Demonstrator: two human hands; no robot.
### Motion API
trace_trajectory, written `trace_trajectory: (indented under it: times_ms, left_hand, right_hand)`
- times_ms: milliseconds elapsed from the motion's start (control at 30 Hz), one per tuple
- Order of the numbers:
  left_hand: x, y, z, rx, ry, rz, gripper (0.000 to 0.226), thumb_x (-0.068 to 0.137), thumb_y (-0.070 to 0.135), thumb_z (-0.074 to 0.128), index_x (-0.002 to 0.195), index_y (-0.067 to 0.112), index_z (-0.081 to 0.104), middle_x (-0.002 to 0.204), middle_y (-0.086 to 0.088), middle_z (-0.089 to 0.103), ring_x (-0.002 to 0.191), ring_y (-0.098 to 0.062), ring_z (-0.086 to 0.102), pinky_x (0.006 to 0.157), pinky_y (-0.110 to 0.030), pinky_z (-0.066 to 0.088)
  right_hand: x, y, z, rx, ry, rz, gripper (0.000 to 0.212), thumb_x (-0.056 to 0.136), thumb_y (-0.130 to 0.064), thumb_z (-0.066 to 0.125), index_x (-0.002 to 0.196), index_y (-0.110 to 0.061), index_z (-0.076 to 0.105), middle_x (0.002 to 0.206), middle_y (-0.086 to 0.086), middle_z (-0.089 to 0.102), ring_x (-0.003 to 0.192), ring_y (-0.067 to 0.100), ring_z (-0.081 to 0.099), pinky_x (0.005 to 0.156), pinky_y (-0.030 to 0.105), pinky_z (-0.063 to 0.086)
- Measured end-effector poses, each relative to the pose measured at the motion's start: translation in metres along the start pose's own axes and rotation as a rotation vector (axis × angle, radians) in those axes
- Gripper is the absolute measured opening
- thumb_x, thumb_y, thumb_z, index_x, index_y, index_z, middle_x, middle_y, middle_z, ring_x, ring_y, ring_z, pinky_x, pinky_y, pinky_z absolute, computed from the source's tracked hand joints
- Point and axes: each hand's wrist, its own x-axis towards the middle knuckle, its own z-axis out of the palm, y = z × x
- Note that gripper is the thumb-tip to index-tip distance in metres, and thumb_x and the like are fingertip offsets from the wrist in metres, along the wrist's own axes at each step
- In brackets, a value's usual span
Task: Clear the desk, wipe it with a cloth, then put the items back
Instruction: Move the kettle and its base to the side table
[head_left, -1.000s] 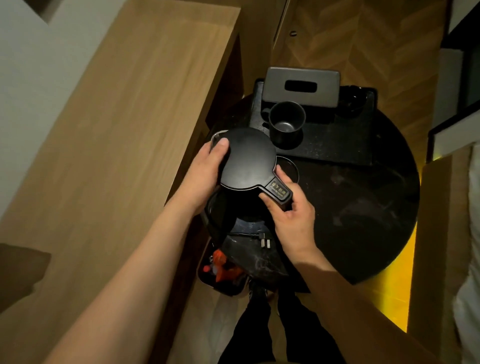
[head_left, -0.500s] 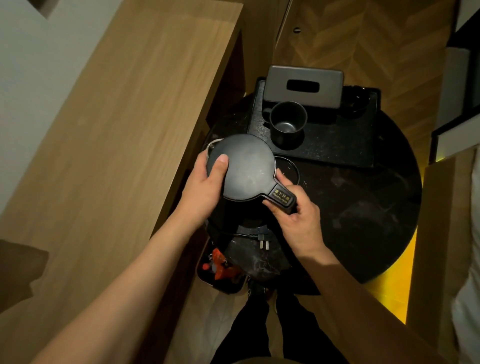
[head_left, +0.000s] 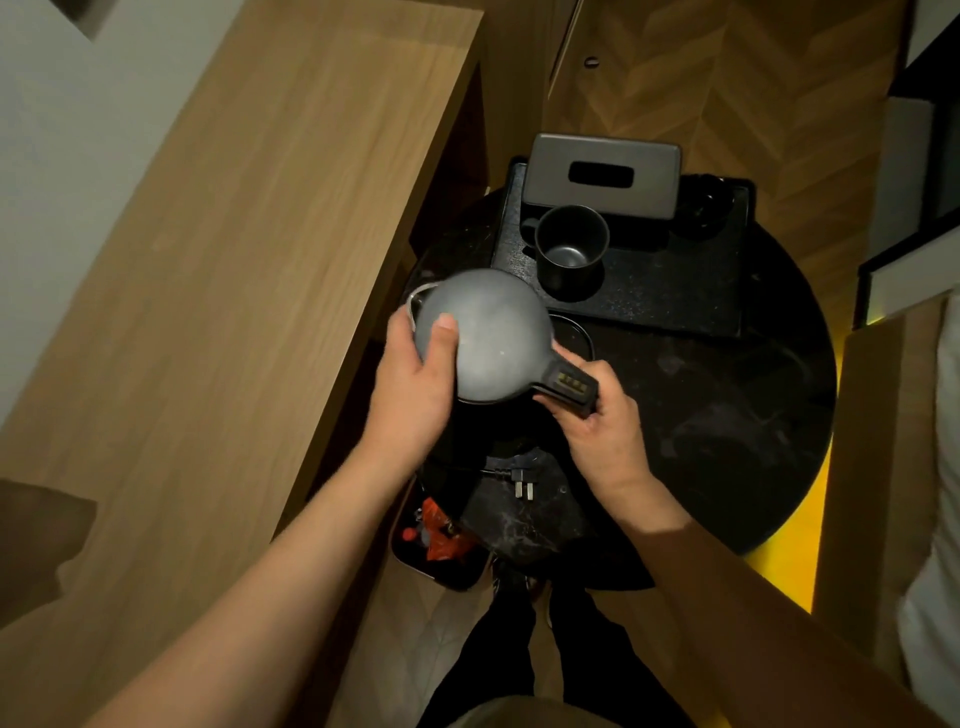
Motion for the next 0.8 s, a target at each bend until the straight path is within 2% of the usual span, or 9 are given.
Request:
trace_trajectory:
  times_ms: [67,133,267,333,433,500,600,700,800]
  left_hand:
    - [-0.011,0.001,0.01,0.024,0.023,0.053,0.036,0.095,0.058,0.046,0.127,0.045,0.037,0.123,0.017,0.054,0.116,-0.005,0.057,0.096,-0.033,0.051]
    - [-0.012,0.003,0.015,0.013,0.027,0.076,0.037,0.097,0.055,0.046,0.131,0.042,0.037,0.123,0.018,0.054,0.117,-0.005,0.056,0.096,-0.035,0.052]
    - [0.007,0.001,0.006,-0.029,0.038,0.007,0.049,0.089,0.065,0.044,0.131,0.04,0.044,0.113,0.026,0.057,0.1,0.02,0.055,0.079,-0.013,0.045]
    - [0.018,0.0,0.001,-0.006,0.049,-0.014,0.057,0.084,0.072,0.043,0.13,0.04,0.048,0.11,0.029,0.059,0.097,0.023,0.054,0.078,-0.012,0.042]
    - [0.033,-0.003,-0.003,-0.025,0.04,-0.046,0.057,0.083,0.071,0.044,0.129,0.038,0.05,0.118,0.02,0.063,0.111,0.003,0.06,0.094,-0.029,0.049]
    - [0.038,0.001,-0.002,-0.018,0.023,-0.059,0.06,0.085,0.069,0.044,0.133,0.034,0.049,0.121,0.016,0.061,0.116,-0.008,0.059,0.1,-0.035,0.048]
    - [0.037,0.009,0.005,0.008,0.016,-0.039,0.059,0.09,0.065,0.044,0.136,0.028,0.048,0.118,0.016,0.06,0.111,-0.007,0.058,0.09,-0.028,0.047]
    - [0.025,0.014,0.017,0.045,0.015,-0.019,0.04,0.099,0.055,0.045,0.131,0.031,0.045,0.106,0.023,0.055,0.096,0.006,0.055,0.072,-0.009,0.038]
    - [0.01,0.011,0.026,0.07,-0.007,0.028,0.036,0.101,0.053,0.045,0.131,0.035,0.04,0.121,0.014,0.054,0.104,0.001,0.055,0.08,-0.013,0.042]
  right_hand:
    - [-0.002,0.0,-0.013,-0.038,0.018,0.024,0.031,0.076,-0.057,0.074,0.102,-0.058,0.057,0.105,-0.035,0.065,0.1,-0.009,0.063,0.082,0.007,0.046]
    - [-0.005,0.0,-0.015,-0.058,0.028,0.021,0.028,0.073,-0.06,0.071,0.096,-0.061,0.055,0.097,-0.033,0.066,0.093,-0.009,0.064,0.075,0.005,0.045]
    - [0.0,-0.009,-0.001,-0.082,0.033,0.015,0.022,0.072,-0.061,0.069,0.088,-0.056,0.055,0.09,-0.031,0.067,0.086,-0.009,0.064,0.072,0.006,0.045]
    - [0.007,-0.013,0.003,-0.104,0.013,0.012,0.025,0.072,-0.065,0.067,0.086,-0.047,0.055,0.088,-0.025,0.068,0.083,-0.006,0.066,0.068,0.008,0.047]
    - [0.019,-0.019,0.004,-0.159,-0.023,0.049,0.044,0.07,-0.069,0.066,0.087,-0.03,0.057,0.086,-0.018,0.07,0.077,-0.001,0.067,0.065,0.017,0.053]
    - [0.028,-0.023,-0.002,-0.204,-0.064,0.078,0.044,0.071,-0.067,0.069,0.091,-0.029,0.064,0.089,-0.023,0.07,0.08,-0.006,0.067,0.066,0.012,0.051]
    - [0.036,-0.03,-0.024,-0.225,-0.169,0.121,0.037,0.07,-0.065,0.071,0.094,-0.038,0.07,0.091,-0.023,0.072,0.085,-0.007,0.067,0.073,0.015,0.05]
    - [0.043,-0.039,-0.043,-0.227,-0.265,0.139,0.037,0.069,-0.069,0.07,0.08,-0.034,0.068,0.07,-0.014,0.068,0.067,-0.002,0.064,0.061,0.015,0.046]
    - [0.051,-0.046,-0.056,-0.29,-0.31,0.188,0.058,0.068,-0.081,0.063,0.076,-0.024,0.069,0.07,0.0,0.067,0.065,0.011,0.064,0.063,0.029,0.047]
